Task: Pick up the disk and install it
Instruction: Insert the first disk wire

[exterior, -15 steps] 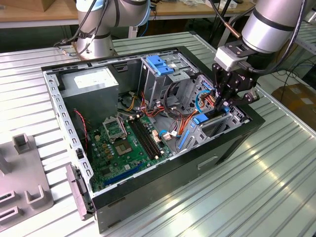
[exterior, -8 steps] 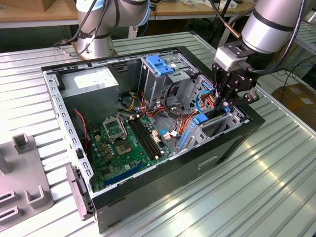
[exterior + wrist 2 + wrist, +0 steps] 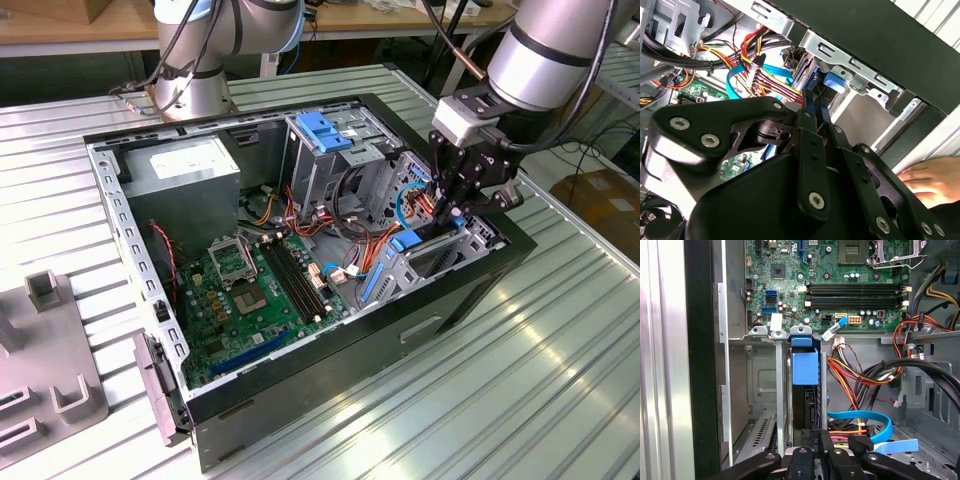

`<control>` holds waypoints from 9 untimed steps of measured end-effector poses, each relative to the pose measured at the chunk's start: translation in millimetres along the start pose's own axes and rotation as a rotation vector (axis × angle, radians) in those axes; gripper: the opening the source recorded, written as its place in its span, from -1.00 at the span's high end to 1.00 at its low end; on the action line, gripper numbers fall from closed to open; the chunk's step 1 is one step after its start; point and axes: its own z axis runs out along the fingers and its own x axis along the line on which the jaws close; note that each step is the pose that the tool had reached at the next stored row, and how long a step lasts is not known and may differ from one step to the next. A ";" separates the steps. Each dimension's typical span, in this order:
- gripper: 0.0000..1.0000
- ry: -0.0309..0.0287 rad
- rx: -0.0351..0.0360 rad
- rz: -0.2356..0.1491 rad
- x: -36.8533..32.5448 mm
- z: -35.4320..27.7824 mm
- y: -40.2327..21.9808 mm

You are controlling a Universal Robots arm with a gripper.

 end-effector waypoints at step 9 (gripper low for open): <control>0.64 -0.0003 0.0000 0.000 0.1 3.5 0.2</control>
